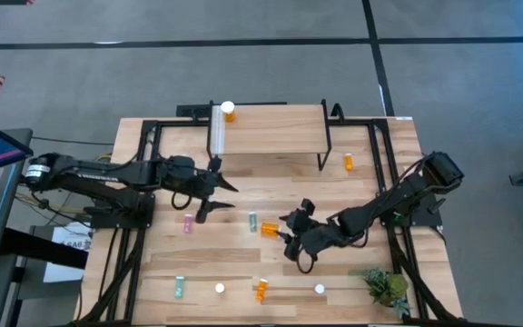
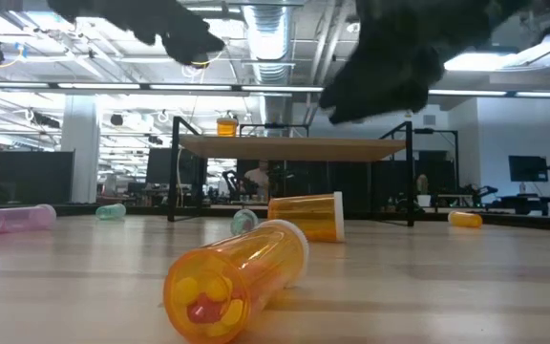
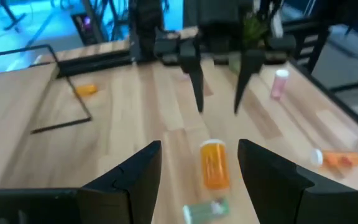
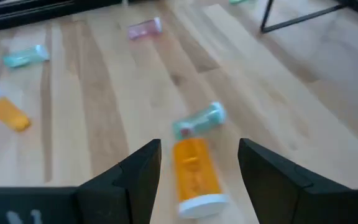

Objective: Pick and place medicine bottles onto shelf by color
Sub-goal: Put the large orange pill bottle aligned with the other large orange pill bottle on the shelf

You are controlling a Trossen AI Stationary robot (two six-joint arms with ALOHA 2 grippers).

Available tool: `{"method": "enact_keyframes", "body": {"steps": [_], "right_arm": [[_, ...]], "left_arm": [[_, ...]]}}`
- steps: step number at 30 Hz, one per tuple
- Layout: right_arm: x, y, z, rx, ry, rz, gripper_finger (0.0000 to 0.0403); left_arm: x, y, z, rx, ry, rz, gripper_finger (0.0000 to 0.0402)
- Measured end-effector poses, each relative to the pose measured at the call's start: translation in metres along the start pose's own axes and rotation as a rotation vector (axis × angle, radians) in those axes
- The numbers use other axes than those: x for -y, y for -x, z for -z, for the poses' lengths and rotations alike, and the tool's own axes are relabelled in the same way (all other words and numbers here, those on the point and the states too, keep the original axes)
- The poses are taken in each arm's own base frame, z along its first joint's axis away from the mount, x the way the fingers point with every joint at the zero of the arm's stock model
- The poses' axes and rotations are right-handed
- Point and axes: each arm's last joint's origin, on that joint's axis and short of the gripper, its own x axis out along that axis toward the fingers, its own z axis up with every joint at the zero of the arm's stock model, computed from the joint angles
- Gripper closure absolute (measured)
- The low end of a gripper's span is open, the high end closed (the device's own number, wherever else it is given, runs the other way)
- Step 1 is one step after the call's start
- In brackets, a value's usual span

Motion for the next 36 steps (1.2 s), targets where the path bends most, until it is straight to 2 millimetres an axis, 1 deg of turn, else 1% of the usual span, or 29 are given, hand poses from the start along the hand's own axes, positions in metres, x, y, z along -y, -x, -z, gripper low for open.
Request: {"method": "enact_keyframes", "body": {"steps": [2, 5, 8, 11, 14, 19, 24, 27, 29, 32, 36], "right_arm": [[-0.001, 0.002, 0.011, -0.048, 0.039, 0.012, 0.0166], [-0.006, -0.008, 0.021, -0.066, 0.01, 0.02, 0.0166], [-0.008, -0.017, 0.039, -0.118, 0.047, 0.037, 0.0166], [-0.01, -0.025, 0.048, -0.137, 0.063, 0.049, 0.0166], [-0.01, -0.034, 0.057, -0.151, 0.06, 0.063, 0.0165], [-0.008, -0.033, 0.058, -0.166, 0.043, 0.079, 0.0148], [-0.001, -0.025, 0.056, -0.196, 0.035, 0.142, 0.0124], [-0.001, -0.017, 0.054, -0.142, 0.048, 0.185, 0.0112], [0.002, -0.008, 0.054, -0.087, 0.04, 0.193, 0.0107], [0.014, 0.004, 0.065, -0.005, -0.028, 0.135, 0.0106], [0.038, 0.022, 0.083, 0.141, -0.13, 0.0, 0.0106]], "left_arm": [[0.003, -0.007, 0.015, -0.017, 0.012, 0.019, 0.02], [0.006, -0.016, 0.028, -0.026, 0.018, 0.029, 0.02], [0.006, -0.023, 0.032, -0.032, 0.028, 0.039, 0.02], [0.006, -0.028, 0.03, -0.021, 0.03, 0.06, 0.02], [0.007, -0.029, 0.032, -0.021, 0.031, 0.077, 0.02], [0.006, -0.033, 0.032, -0.018, 0.032, 0.076, 0.02], [0.006, -0.036, 0.035, -0.03, 0.035, 0.085, 0.02], [0.006, -0.036, 0.036, -0.037, 0.036, 0.087, 0.02], [0.006, -0.036, 0.035, -0.032, 0.034, 0.087, 0.02], [0.006, -0.036, 0.035, -0.033, 0.033, 0.087, 0.02], [0.006, -0.036, 0.035, -0.028, 0.032, 0.087, 0.02]]}}
